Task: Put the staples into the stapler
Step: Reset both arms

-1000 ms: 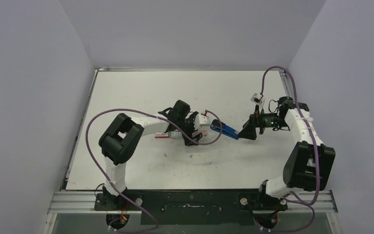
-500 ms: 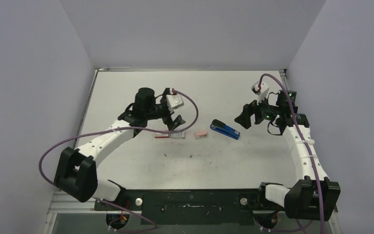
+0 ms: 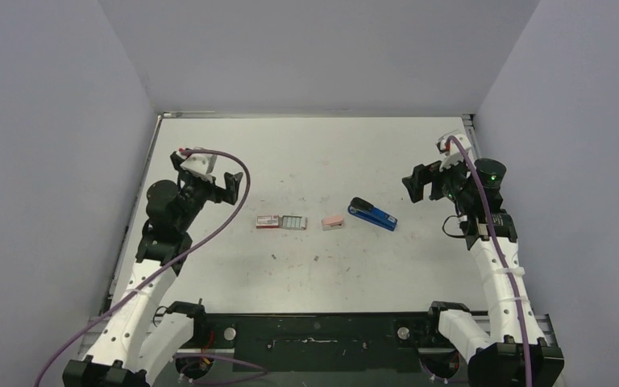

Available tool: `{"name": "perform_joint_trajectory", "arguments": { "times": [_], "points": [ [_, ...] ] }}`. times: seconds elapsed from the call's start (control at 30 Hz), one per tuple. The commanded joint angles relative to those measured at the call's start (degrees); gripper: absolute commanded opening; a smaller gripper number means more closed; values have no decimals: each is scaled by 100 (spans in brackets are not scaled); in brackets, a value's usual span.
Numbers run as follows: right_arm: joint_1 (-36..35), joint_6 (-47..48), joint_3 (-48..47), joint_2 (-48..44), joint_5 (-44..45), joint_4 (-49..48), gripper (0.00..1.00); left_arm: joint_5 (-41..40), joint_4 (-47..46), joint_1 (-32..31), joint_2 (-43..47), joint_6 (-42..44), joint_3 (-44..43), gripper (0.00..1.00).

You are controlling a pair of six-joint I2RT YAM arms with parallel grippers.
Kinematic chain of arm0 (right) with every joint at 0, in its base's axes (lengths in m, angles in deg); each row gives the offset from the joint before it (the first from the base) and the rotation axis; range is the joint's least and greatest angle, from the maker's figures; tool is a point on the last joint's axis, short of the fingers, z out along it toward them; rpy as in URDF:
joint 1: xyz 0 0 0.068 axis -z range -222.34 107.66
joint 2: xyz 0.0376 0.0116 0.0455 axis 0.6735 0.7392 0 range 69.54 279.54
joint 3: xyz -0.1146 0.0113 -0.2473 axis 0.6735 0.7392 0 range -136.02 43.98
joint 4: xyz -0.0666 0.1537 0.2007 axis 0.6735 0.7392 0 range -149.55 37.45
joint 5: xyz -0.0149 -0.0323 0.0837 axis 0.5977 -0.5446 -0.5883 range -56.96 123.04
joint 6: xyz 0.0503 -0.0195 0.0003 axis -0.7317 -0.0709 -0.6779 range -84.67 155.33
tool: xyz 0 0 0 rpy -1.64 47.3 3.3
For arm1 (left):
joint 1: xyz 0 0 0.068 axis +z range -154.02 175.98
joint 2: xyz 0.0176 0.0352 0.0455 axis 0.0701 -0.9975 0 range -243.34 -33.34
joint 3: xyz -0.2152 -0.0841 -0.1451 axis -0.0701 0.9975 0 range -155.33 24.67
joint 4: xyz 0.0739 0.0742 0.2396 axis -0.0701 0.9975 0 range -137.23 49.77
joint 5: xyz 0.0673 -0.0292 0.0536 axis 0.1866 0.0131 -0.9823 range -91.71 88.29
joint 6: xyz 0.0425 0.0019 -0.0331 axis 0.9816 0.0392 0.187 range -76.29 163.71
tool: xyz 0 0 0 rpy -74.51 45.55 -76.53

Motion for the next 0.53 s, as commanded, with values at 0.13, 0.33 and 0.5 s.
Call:
{"name": "perform_joint_trajectory", "arguments": {
  "times": [0.13, 0.33, 0.5],
  "points": [
    [48, -148, 162, -176, 199, -526, 90, -184, -978, 515, 758, -872, 669, 97],
    [55, -40, 237, -192, 268, -439, 90, 354, -1047, 623, 755, -702, 778, 97],
    [125, -25, 241, -209, 248, -381, 90, 535, -901, 696, 719, -686, 707, 97]
  ]
}}
